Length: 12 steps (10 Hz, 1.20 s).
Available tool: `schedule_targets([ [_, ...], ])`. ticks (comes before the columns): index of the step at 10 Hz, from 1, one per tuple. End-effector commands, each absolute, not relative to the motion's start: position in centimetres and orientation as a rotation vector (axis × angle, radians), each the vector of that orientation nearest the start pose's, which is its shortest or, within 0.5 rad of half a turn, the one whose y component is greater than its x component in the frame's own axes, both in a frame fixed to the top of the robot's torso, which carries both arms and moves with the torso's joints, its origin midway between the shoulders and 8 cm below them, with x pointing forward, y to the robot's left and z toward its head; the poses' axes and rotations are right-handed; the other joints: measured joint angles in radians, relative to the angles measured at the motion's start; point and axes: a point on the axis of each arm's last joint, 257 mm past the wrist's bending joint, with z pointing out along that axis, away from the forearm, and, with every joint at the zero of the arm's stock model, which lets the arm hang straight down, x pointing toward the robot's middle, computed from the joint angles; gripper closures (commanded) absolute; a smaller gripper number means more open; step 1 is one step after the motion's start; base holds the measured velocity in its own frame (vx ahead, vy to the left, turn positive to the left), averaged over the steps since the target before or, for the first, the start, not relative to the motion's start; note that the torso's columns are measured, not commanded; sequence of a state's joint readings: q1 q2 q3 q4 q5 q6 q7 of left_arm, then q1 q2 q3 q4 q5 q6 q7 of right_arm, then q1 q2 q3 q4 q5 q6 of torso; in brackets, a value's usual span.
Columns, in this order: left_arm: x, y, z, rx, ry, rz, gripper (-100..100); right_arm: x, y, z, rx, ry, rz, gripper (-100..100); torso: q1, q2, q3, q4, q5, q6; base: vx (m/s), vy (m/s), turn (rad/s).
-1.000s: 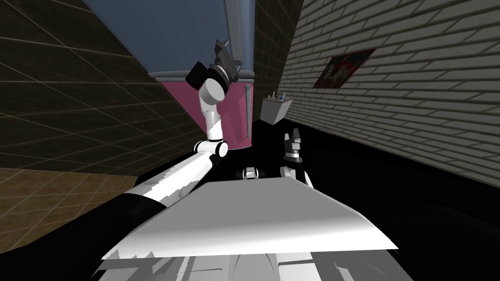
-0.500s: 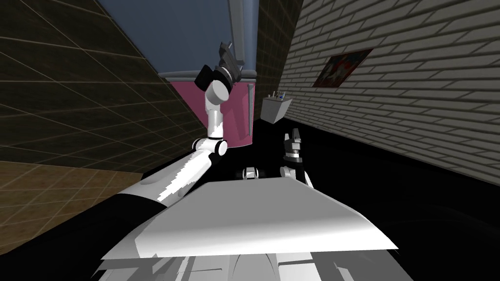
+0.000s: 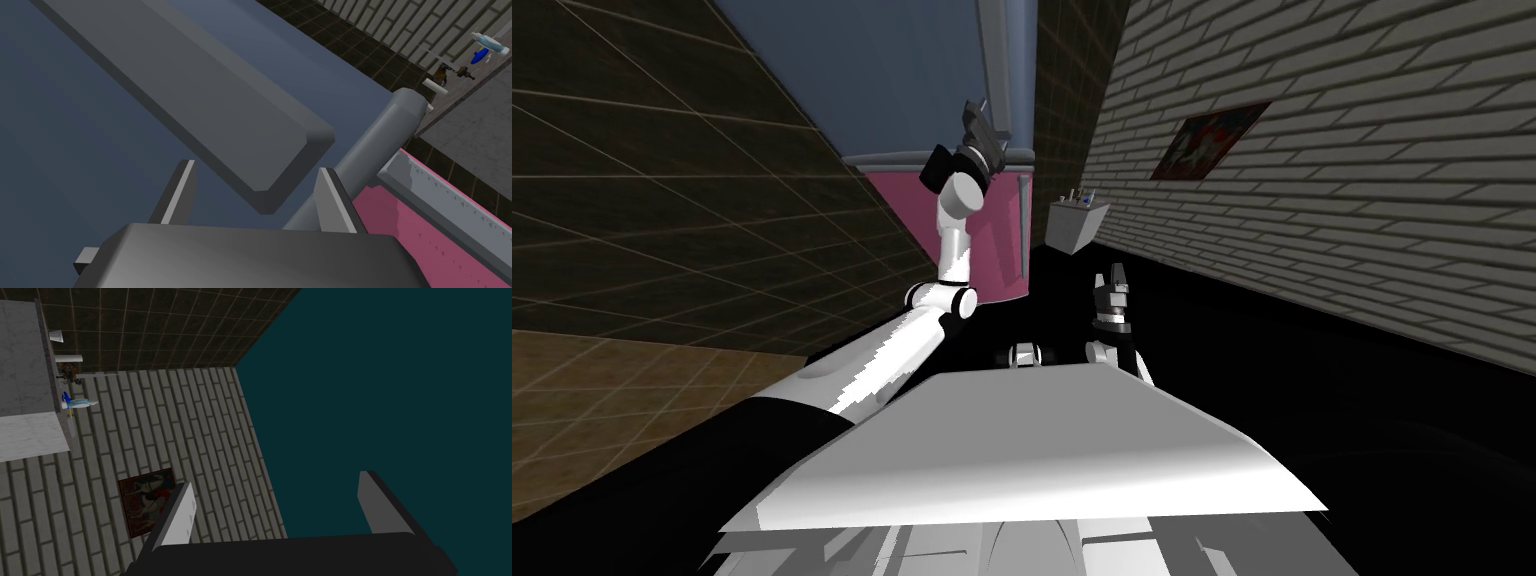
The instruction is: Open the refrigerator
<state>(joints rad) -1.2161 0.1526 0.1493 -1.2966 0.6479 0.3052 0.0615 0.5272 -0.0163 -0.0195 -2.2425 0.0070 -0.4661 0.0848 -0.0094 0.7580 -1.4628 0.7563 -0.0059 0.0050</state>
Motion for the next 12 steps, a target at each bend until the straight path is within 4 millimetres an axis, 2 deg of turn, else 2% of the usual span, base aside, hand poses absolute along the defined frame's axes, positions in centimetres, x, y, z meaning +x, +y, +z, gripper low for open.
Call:
schedule_targets([
  [1,63.2,3.1,35.0,-0.778,0.9,-2.208,100,35.3,-29.0,-0.8,0.681,0.716,1.168,0,0.003,0.008,0.005,0.0,0.0,0.001,-0.248,0.154,-0.033],
  [4,65.7,4.5,32.8,-0.846,0.861,-2.184,100,35.3,-29.0,-0.8,0.681,0.716,1.168,0,-0.004,-0.003,-0.001,-0.001,-0.001,-0.001,-0.11,0.071,-0.005],
  [5,65.7,4.6,33.0,-0.843,0.855,-2.186,100,35.3,-29.0,-0.8,0.681,0.716,1.168,0,-0.005,-0.011,-0.007,-0.003,-0.001,-0.002,0.006,-0.027,0.01],
  [6,66.2,3.7,33.2,-0.83,0.878,-2.176,100,35.3,-29.0,-0.8,0.681,0.716,1.168,0,-0.003,-0.012,-0.008,-0.003,0.0,-0.001,-0.147,0.1,-0.016],
  [7,66.3,3.7,33.6,-0.83,0.86,-2.185,100,35.3,-29.0,-0.8,0.681,0.716,1.168,0,0.005,-0.001,-0.001,-0.005,0.001,0.001,-0.227,0.169,-0.063],
  [9,68.6,5.4,31.2,-0.895,0.819,-2.15,100,35.3,-29.0,-0.8,0.681,0.716,1.169,0,0.005,-0.001,0.0,-0.005,0.004,-0.004,-0.119,0.056,-0.012],
  [10,67.5,1.8,30.4,-0.88,0.924,-2.163,-100,35.3,-29.0,-0.8,0.681,0.716,1.168,0,0.003,-0.011,-0.006,-0.007,0.003,-0.004,0.045,0.036,0.053],
  [11,66.8,1.3,31.2,-0.848,0.94,-2.154,-100,35.3,-29.0,-0.8,0.681,0.716,1.168,0,0.005,-0.021,-0.013,-0.014,0.004,-0.004,0.091,0.037,0.016],
  [12,66.8,1.4,31.2,-0.852,0.938,-2.154,-100,35.3,-29.0,-0.8,0.681,0.716,1.168,0,0.008,-0.026,-0.017,-0.019,0.005,-0.005,0.045,0.021,0.003],
])
